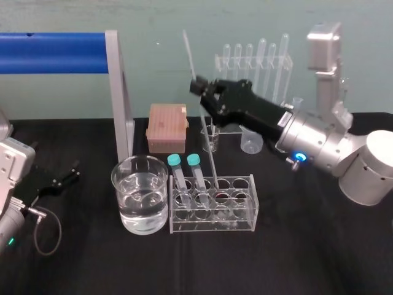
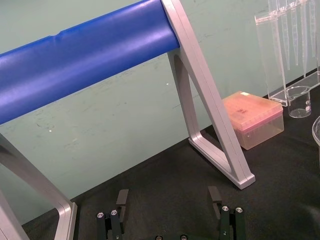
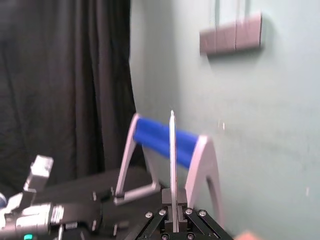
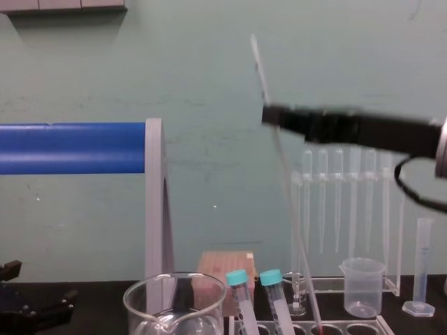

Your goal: Hold the thermometer with one hand and immerse one end into the beaker, then reinsert it into the test tube rack.

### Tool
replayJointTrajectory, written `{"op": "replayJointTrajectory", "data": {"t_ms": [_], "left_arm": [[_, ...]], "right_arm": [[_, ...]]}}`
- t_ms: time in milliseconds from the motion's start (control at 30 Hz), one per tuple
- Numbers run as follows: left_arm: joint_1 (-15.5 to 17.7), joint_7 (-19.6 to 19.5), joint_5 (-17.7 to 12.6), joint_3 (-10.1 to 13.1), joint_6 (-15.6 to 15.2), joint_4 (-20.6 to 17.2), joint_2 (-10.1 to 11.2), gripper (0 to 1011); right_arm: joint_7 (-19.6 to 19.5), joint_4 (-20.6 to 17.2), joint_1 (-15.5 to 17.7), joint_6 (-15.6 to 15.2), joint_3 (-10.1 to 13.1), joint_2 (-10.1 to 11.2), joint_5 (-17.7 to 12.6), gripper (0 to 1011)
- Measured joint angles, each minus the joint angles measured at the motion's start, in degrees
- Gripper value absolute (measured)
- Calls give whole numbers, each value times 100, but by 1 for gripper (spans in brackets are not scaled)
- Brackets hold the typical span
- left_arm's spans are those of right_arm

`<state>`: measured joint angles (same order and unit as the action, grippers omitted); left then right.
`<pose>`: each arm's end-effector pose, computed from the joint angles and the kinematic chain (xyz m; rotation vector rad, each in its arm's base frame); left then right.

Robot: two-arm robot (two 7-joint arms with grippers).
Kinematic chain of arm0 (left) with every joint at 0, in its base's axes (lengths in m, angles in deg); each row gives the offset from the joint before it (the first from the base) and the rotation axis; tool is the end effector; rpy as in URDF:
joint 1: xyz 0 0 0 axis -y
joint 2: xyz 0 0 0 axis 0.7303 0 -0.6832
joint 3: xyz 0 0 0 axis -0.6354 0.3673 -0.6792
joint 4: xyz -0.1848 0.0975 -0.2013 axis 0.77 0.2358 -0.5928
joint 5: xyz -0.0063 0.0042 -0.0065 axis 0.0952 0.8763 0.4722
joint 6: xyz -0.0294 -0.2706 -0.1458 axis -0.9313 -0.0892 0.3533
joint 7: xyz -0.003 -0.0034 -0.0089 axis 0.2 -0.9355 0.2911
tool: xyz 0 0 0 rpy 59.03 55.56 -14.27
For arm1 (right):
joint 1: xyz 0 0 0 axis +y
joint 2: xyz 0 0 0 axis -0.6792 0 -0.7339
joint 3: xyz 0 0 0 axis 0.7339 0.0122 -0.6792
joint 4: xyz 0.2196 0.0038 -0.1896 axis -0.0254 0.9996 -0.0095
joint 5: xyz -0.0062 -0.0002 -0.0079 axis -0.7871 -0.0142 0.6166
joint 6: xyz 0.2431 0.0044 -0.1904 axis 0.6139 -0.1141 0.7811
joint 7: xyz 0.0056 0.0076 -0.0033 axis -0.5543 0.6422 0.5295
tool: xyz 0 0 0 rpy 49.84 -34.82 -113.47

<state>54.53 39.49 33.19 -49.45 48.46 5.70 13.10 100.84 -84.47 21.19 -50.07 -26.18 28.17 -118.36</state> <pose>0.3581 0.0827 -0.3022 0.3046 -0.2850 1.2479 0.4112 -0.0055 -0.1782 0.1232 -0.1168 -0.6175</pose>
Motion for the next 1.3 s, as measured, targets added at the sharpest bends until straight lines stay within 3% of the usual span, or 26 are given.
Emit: {"op": "replayJointTrajectory", "data": {"t_ms": [300, 467, 733, 967, 1300], "left_arm": [[0, 0, 0, 0, 0, 0, 0, 1008], [0, 0, 0, 0, 0, 0, 0, 1008], [0, 0, 0, 0, 0, 0, 0, 1008], [0, 0, 0, 1, 0, 0, 0, 1008], [0, 0, 0, 0, 0, 0, 0, 1008]], "right_arm": [[354, -254, -191, 477, 252, -158, -235, 52], [527, -146, -505, 628, 247, -466, -481, 52], [906, 446, -798, 767, -151, -906, -668, 52], [1193, 1080, -850, 766, -519, -1041, -632, 52], [1472, 1664, -751, 1059, -703, -1208, -531, 52]]}}
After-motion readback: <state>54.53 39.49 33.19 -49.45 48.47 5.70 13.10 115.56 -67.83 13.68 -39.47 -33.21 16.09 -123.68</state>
